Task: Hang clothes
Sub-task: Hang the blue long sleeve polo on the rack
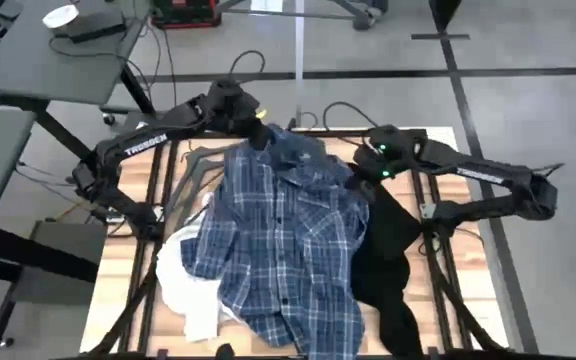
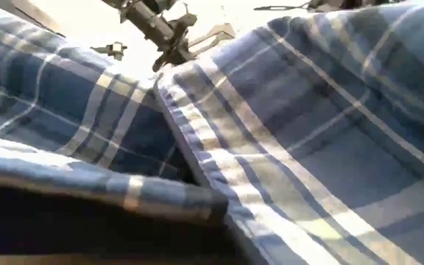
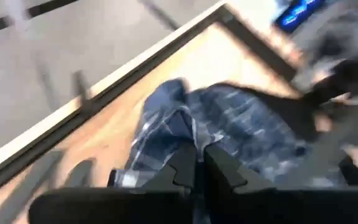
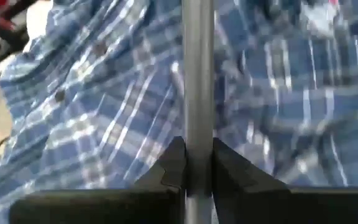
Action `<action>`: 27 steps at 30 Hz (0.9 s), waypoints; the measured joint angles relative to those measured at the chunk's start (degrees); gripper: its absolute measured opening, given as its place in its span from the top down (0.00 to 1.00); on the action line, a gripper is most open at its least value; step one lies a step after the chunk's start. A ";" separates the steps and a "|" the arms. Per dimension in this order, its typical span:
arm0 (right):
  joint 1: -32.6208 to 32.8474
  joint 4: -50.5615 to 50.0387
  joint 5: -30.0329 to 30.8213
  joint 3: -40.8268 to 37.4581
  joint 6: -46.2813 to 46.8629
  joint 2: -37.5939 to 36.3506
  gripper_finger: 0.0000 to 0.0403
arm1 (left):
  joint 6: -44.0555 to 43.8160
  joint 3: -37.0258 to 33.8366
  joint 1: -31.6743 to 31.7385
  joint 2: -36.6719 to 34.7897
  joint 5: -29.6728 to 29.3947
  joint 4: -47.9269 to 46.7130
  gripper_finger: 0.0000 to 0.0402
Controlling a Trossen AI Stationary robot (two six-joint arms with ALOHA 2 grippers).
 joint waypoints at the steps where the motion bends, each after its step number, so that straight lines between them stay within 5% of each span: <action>1: 0.01 2.82 -0.01 -0.61 0.27 1.38 0.92 | -0.30 0.00 -0.53 0.00 0.60 1.72 1.00; 11: -0.34 15.61 -0.46 -1.41 -1.84 8.09 0.92 | 1.28 0.18 -3.83 -0.27 0.94 6.54 0.98; 15: -0.67 17.37 -0.51 -1.41 -2.49 9.28 0.92 | 2.85 0.20 -3.84 -0.24 2.89 4.58 0.89; 21: -0.49 18.52 -0.72 -1.38 -3.51 9.87 0.92 | 16.67 0.14 -3.71 -2.64 4.71 0.45 0.72; 27: -0.63 21.39 -0.14 -0.91 -3.27 9.62 0.92 | 25.46 -0.13 -3.59 -7.93 -6.76 -1.10 0.69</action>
